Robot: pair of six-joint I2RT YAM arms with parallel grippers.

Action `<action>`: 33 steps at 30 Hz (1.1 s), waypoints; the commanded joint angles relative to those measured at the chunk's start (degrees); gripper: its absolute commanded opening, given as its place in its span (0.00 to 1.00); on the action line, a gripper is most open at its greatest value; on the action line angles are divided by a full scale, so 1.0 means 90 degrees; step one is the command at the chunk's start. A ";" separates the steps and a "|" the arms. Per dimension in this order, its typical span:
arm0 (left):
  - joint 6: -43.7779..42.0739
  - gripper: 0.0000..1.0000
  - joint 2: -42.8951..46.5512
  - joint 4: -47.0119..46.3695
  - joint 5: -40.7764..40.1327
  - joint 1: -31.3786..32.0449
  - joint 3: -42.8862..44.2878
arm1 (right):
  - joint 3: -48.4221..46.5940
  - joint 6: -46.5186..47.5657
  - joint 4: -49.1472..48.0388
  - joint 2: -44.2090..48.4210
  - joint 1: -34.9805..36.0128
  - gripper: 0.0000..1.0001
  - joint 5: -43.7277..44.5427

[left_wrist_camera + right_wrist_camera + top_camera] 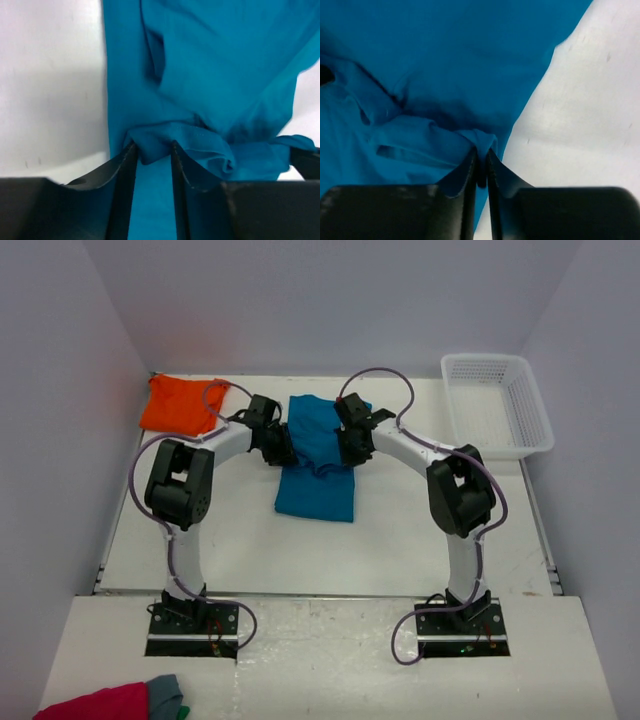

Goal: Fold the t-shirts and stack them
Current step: Fold the folded rectangular tshirt in 1/3 of the way

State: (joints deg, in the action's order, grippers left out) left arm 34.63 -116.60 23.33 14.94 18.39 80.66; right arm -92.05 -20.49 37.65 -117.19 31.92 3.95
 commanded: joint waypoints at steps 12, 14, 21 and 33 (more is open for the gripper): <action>-0.1017 0.75 0.2514 -0.0836 -0.2352 0.0427 0.0247 | -0.2322 0.0520 0.0777 0.0197 -0.0276 0.87 0.1261; -0.0714 0.91 0.2963 -0.0504 -0.2325 0.0456 -0.0132 | -0.1478 0.0208 0.0720 0.0938 -0.0207 0.87 0.1145; -0.0235 0.00 0.3774 -0.1126 0.0416 0.0456 -0.2280 | 0.0735 -0.0233 -0.0170 0.1908 -0.0139 0.00 -0.0398; 0.0185 0.00 0.3863 -0.2338 0.1144 0.0476 -0.4226 | -0.0221 -0.0467 -0.0237 0.0238 -0.0129 0.00 -0.2567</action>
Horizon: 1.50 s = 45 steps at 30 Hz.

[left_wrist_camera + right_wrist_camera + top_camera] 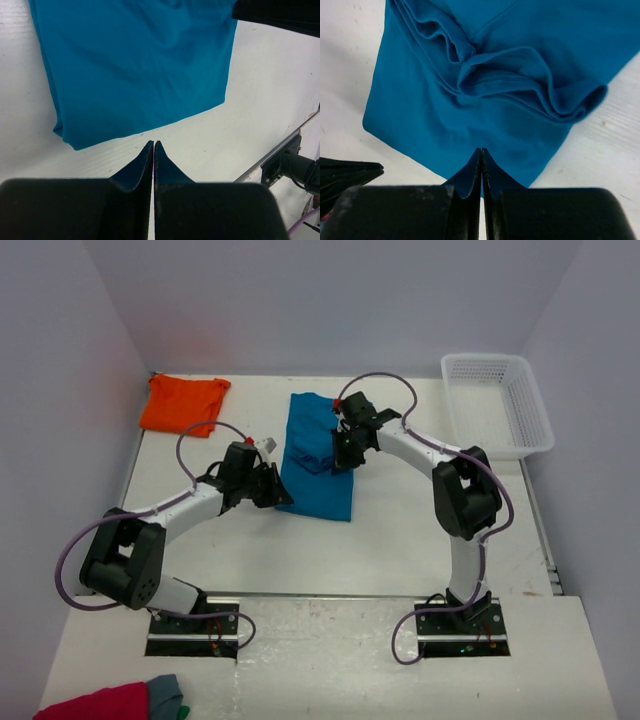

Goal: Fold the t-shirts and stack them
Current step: Fold the folded rectangular tshirt in 1/3 of the way

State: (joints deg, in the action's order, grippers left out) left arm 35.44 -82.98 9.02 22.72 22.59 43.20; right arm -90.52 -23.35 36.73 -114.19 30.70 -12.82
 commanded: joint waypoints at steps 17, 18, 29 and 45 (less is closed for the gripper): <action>0.0300 0.00 -0.1414 -0.1724 0.0581 0.0019 -0.0278 | -0.1426 -0.0188 0.0098 -0.1384 -0.0012 0.00 -0.0910; 0.0320 0.00 -0.1405 -0.1734 0.0591 0.0010 -0.0317 | -0.1514 -0.0188 0.0166 -0.1529 -0.0003 0.00 -0.0900; 0.0261 0.00 -0.0712 -0.1607 0.0698 0.0019 -0.1020 | -0.3007 -0.0169 0.0850 -0.2556 -0.0178 0.00 -0.0548; 0.0076 0.00 0.0459 -0.0760 0.0230 0.0195 -0.1119 | -0.4107 0.0759 0.0890 -0.1865 -0.1028 0.02 -0.0499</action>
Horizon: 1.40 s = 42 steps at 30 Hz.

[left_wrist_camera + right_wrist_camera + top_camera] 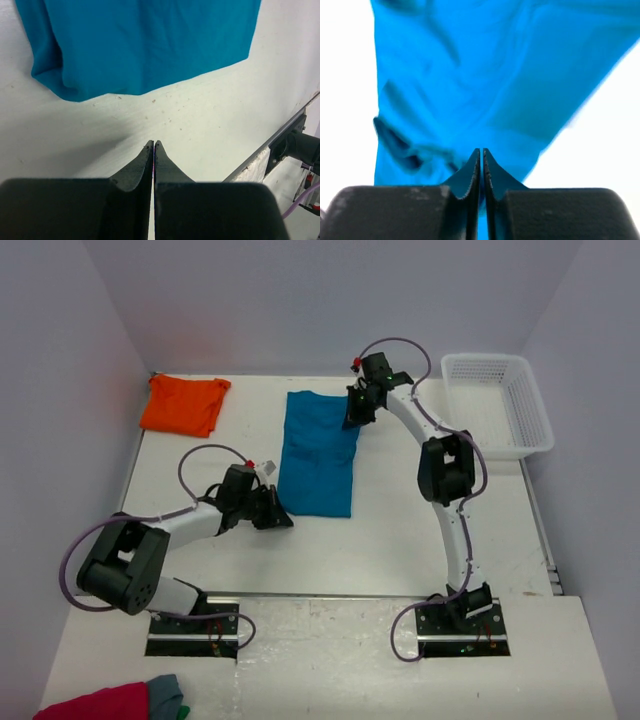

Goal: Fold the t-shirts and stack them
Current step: Fold the folded rectangular tshirt in 1/3 of the way

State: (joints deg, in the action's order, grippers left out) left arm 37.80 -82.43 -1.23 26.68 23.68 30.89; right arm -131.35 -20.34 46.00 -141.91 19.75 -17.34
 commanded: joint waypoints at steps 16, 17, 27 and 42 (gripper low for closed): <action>-0.0284 0.00 -0.0399 0.0861 -0.1215 0.0064 0.1694 | 0.5404 -0.0650 -0.2297 0.3795 0.0384 0.00 -0.2203; -0.0284 0.00 -0.0517 0.0802 -0.1100 0.0006 0.1723 | 0.5511 -0.0660 -0.2356 0.3775 0.0413 0.00 -0.2310; -0.0226 0.00 -0.1290 0.0254 -0.0552 -0.0463 0.1499 | 0.6313 -0.1294 -0.3060 0.3199 0.0832 0.00 -0.3092; -0.0167 0.00 -0.1065 0.0254 -0.0523 -0.0581 0.0845 | 0.6977 -0.2389 -0.2494 0.2721 0.1409 0.00 -0.0537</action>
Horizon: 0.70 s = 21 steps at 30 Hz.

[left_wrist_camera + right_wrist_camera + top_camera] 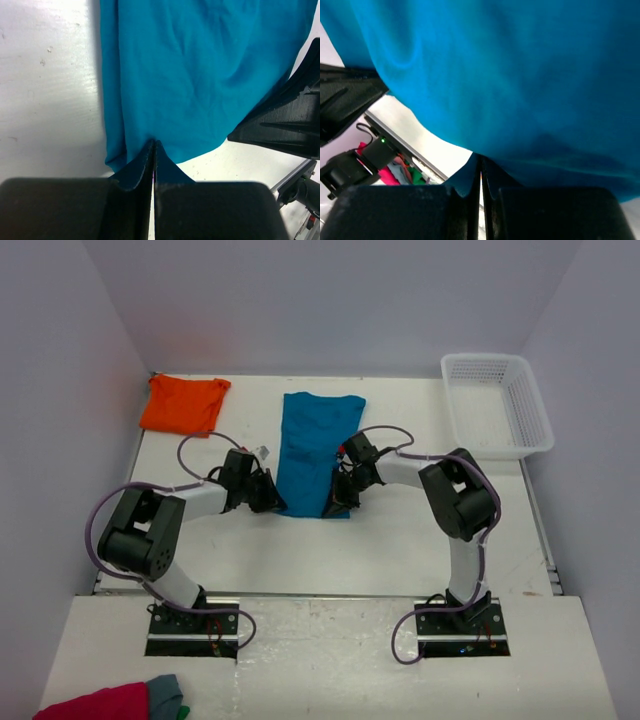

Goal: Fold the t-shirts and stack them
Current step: Fold the folded rectangular tshirt in 1/3 of the way

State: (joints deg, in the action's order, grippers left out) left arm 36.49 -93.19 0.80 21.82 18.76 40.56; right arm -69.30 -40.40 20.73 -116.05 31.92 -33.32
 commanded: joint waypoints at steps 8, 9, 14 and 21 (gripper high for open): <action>-0.0060 0.00 0.0188 0.0029 0.0036 -0.0034 -0.0629 | 0.0892 -0.0237 -0.0018 -0.0026 0.0076 0.00 0.1515; -0.0060 0.00 0.0227 0.0029 0.0046 -0.0034 -0.0716 | 0.1009 -0.0266 -0.0125 0.0042 0.0076 0.00 0.1534; -0.0080 0.00 0.0481 0.0097 -0.0071 -0.0034 -0.1019 | 0.2063 -0.0549 -0.0574 0.0530 0.0144 0.00 0.1603; 0.0096 0.00 0.1252 0.0165 -0.0091 -0.0024 -0.1751 | 0.3070 -0.0765 -0.1053 0.1097 0.0408 0.00 0.1652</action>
State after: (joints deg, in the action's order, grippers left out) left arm 37.56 -83.53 -3.36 23.59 18.74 28.64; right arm -47.40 -48.62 4.86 -103.50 34.13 -30.65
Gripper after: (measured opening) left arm 0.002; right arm 0.003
